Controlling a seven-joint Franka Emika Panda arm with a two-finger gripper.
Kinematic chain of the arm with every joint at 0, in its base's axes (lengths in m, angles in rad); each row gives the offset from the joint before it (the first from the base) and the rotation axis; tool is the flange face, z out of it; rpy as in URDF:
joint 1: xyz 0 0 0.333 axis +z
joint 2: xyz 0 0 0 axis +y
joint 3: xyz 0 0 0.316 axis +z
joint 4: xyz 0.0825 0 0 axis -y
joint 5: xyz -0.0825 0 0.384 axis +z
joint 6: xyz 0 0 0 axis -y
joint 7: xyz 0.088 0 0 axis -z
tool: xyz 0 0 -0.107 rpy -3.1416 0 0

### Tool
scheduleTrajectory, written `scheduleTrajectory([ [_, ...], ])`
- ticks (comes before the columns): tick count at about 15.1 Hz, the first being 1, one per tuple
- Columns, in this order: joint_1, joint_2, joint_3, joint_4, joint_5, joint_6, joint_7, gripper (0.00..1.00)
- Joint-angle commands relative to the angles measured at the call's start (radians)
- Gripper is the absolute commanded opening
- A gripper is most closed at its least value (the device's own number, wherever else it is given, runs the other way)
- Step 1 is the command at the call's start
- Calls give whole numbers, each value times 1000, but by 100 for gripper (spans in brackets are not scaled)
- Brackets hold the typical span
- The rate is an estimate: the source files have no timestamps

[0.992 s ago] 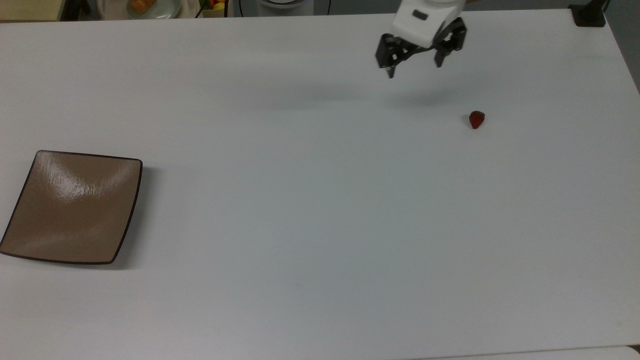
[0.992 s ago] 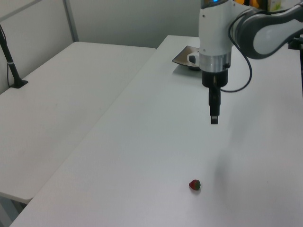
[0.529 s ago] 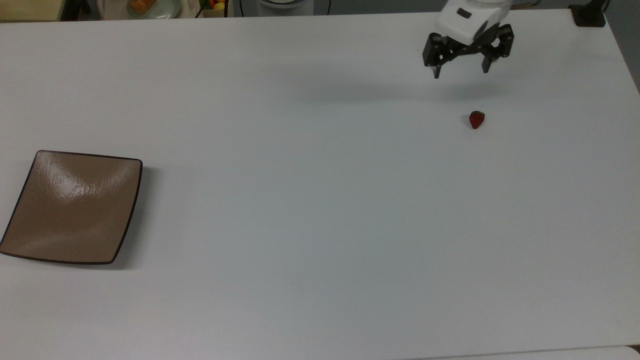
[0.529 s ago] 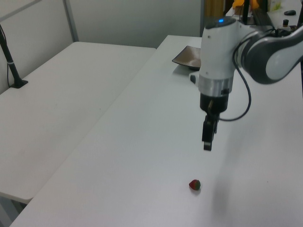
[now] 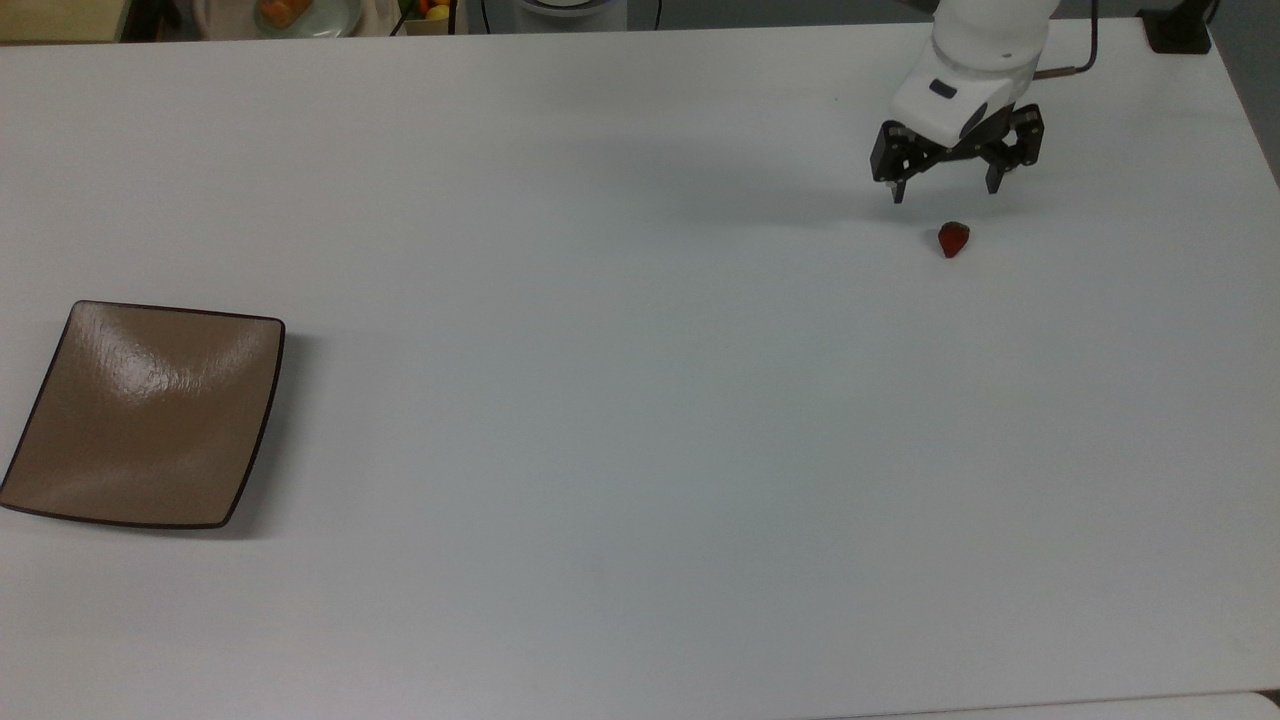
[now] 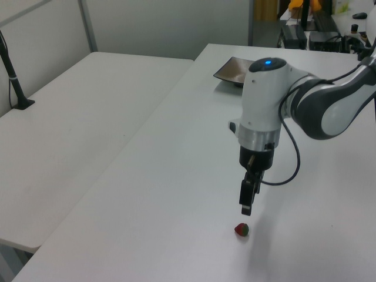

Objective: Strawberries on a ceramic plate
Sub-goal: 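Move the open gripper over to the red strawberry, then lower the gripper around the strawberry and close it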

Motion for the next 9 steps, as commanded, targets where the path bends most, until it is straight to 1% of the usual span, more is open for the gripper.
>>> scheduleTrajectory([
  [1, 20, 41, 0, 10, -49, 50, 29, 100],
  [6, 30, 81, 0, 10, -63, 122, 29, 100],
  [9, 31, 103, 0, 10, -107, 149, 29, 99],
])
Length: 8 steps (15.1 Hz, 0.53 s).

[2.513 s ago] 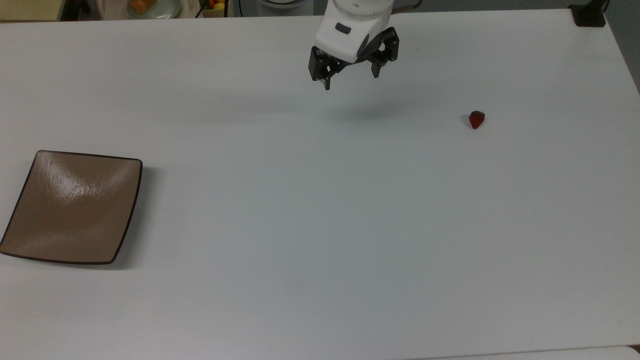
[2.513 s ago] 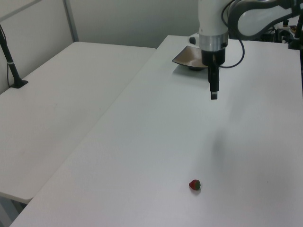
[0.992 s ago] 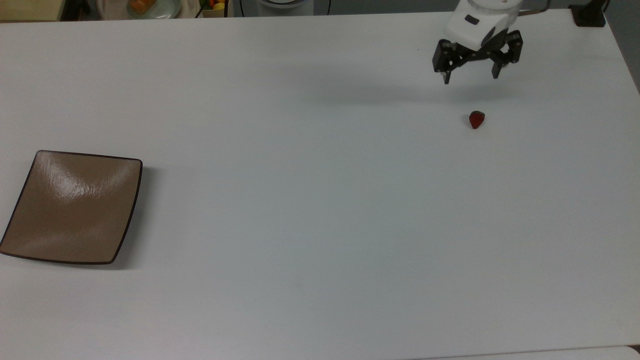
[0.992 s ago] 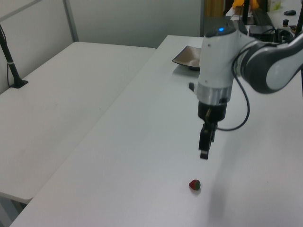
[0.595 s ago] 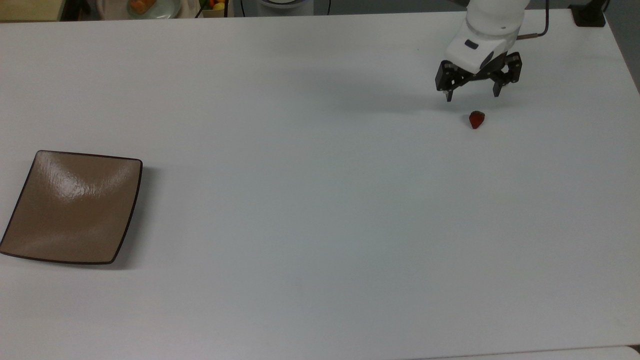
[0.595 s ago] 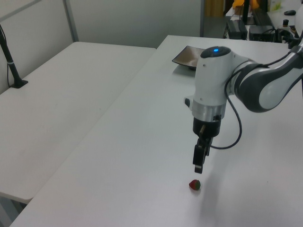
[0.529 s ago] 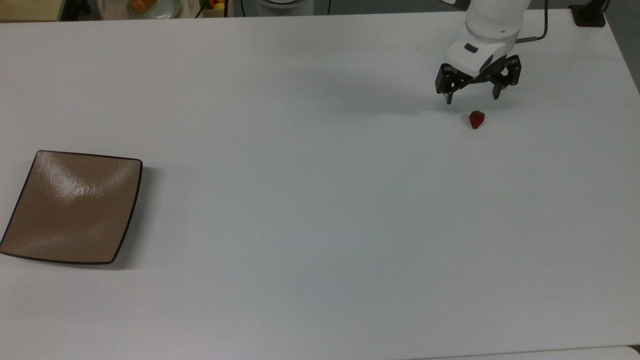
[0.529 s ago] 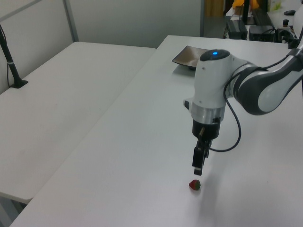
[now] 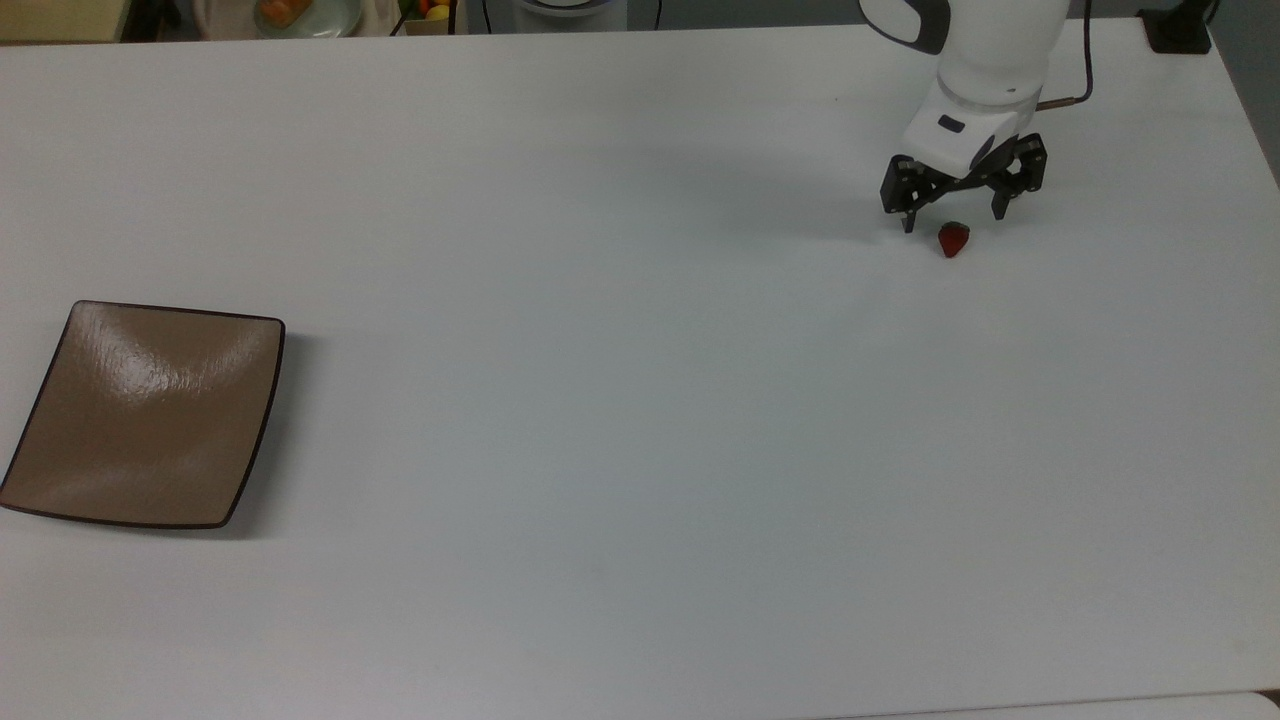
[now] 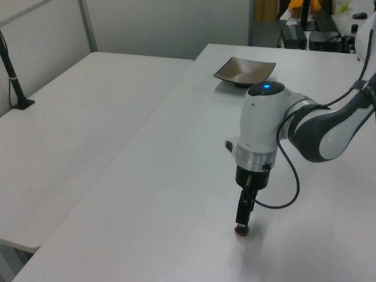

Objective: Strawberries on a ceramic plate
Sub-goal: 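Lower the gripper around the strawberry and close it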

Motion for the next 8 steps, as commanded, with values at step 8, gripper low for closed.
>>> scheduleTrajectory([
  [8, 12, 35, 0, 8, -75, 53, 24, 66],
])
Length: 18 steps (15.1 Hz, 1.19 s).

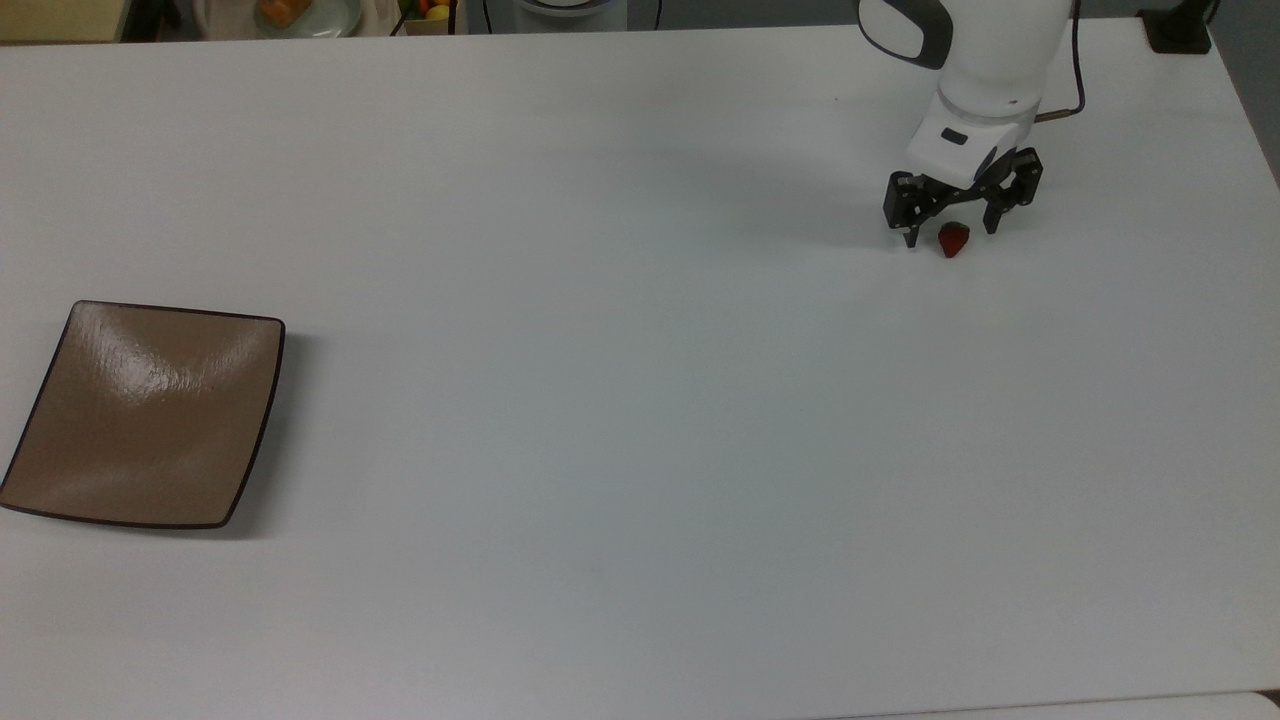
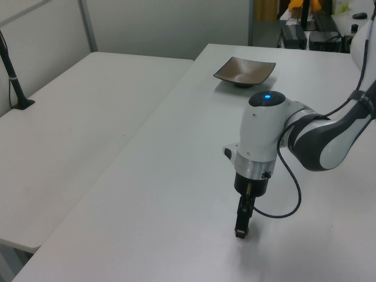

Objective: Strawberries on a ceramic plate
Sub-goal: 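Lower the gripper around the strawberry and close it, then lift the grasped strawberry up off the table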

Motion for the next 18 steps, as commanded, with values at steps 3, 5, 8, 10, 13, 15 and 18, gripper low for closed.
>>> scheduleTrajectory([
  [3, 5, 5, -1, 7, -22, 18, 22, 49],
  [5, 5, 7, -1, 7, -22, 18, 22, 43],
  [8, 2, 7, -1, 7, -22, 18, 22, 24],
  [10, -5, 6, -1, 7, -21, 18, 22, 16],
  [13, -11, 2, -1, 7, -21, 12, 18, 16],
  [15, -31, -7, -2, 7, -21, 1, 15, 16],
  [18, -41, -16, -2, 11, -21, -1, 15, 16],
])
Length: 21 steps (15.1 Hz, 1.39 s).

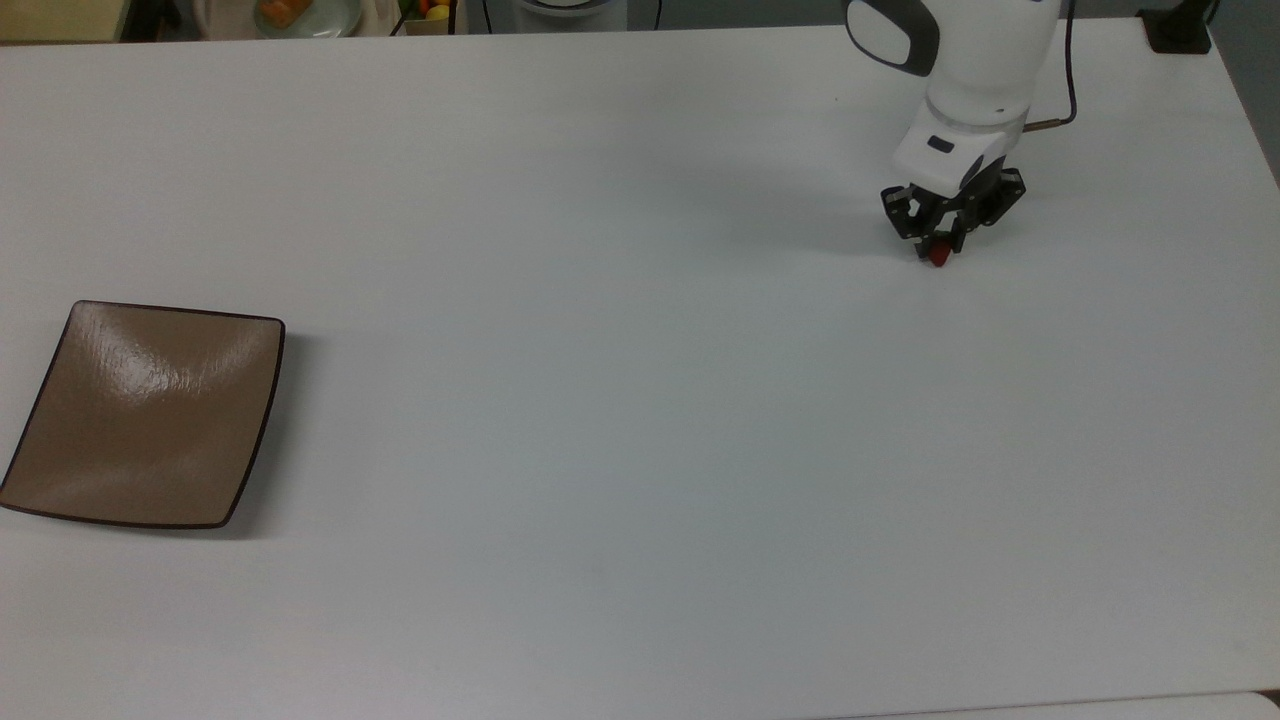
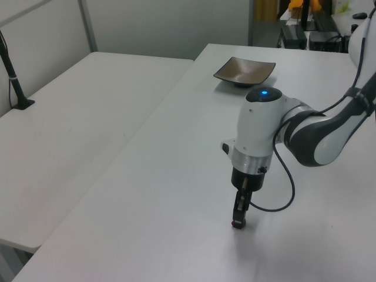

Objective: Strawberries on a ceramic plate
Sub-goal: 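Lift the grasped strawberry up off the table, then carry the strawberry over to the brown ceramic plate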

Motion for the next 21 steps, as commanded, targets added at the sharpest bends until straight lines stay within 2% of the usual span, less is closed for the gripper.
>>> scheduleTrajectory([
  [1, -16, -25, -1, 4, -21, -8, 17, 15],
  [8, -91, -194, -5, 10, -1, -238, -5, 13],
  [12, -115, -281, -18, 10, 7, -366, -67, 14],
  [17, -125, -377, -111, 52, 134, -543, -262, 14],
  [21, -135, -442, -206, 86, 183, -644, -408, 14],
])
